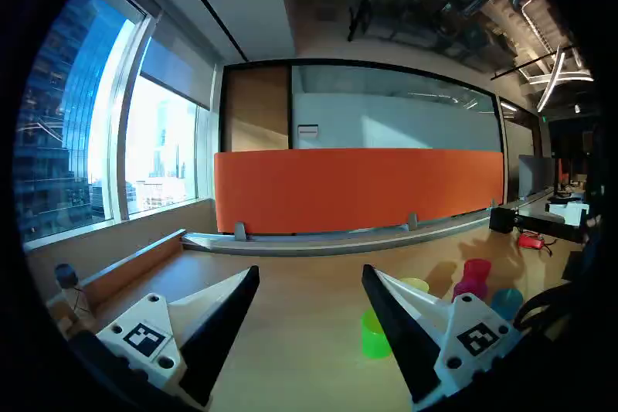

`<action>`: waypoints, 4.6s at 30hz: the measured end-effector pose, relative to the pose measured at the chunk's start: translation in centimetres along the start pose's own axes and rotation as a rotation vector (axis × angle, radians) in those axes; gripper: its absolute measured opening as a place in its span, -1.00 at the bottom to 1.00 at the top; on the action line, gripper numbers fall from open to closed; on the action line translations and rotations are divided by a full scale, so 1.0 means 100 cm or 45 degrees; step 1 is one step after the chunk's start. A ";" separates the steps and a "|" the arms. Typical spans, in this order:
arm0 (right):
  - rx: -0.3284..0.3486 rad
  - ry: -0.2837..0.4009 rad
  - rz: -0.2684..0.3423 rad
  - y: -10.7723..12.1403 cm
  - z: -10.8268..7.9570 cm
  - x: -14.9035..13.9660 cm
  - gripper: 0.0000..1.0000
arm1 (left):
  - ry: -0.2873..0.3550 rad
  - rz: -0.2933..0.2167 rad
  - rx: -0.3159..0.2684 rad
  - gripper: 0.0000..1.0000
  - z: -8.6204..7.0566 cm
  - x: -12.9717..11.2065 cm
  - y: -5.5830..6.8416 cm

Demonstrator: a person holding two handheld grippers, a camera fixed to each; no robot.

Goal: Pour water

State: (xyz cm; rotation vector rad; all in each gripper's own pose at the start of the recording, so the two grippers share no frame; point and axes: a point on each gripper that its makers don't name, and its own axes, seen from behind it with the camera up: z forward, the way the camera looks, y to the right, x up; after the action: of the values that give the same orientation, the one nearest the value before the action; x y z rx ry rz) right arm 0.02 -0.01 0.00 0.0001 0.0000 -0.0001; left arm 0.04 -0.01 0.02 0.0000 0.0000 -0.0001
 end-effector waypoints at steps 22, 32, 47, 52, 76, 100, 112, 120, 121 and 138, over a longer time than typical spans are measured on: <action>0.070 0.008 -0.050 -0.021 0.021 0.094 0.98 | -0.012 -0.050 -0.081 0.98 0.031 0.097 -0.003; 0.200 -0.002 -0.033 -0.043 0.019 0.096 0.98 | -0.046 -0.033 -0.194 0.98 0.037 0.099 0.017; 0.623 0.006 -0.066 -0.114 -0.003 0.103 0.98 | -0.080 0.007 -0.434 0.98 0.036 0.089 0.055; 0.692 -0.023 -0.077 -0.127 -0.004 0.095 0.99 | -0.104 0.030 -0.481 0.98 0.039 0.079 0.062; 0.940 -0.308 -0.262 -0.153 -0.019 0.008 0.99 | -0.303 0.065 -0.572 0.98 0.056 -0.002 0.067; 1.058 -0.538 -0.349 -0.163 -0.031 -0.095 0.99 | -0.480 0.134 -0.673 0.98 0.050 -0.087 0.080; 1.085 -0.625 -0.388 -0.161 -0.038 -0.137 0.98 | -0.581 0.166 -0.697 0.98 0.043 -0.126 0.083; 1.091 -0.674 -0.415 -0.161 -0.039 -0.159 0.98 | -0.639 0.190 -0.726 0.98 0.044 -0.148 0.089; 1.091 -0.678 -0.416 -0.161 -0.038 -0.161 0.98 | -0.645 0.193 -0.729 0.98 0.045 -0.150 0.089; 1.109 -0.736 -0.410 -0.168 -0.028 -0.184 0.98 | -0.738 0.271 -0.779 0.98 0.065 -0.181 0.104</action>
State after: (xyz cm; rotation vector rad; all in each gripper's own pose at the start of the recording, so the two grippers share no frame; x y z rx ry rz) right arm -18.39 -16.82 -2.79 0.8713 -0.5778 -0.3223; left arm -18.04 10.41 6.51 -0.6120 -0.5793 0.2128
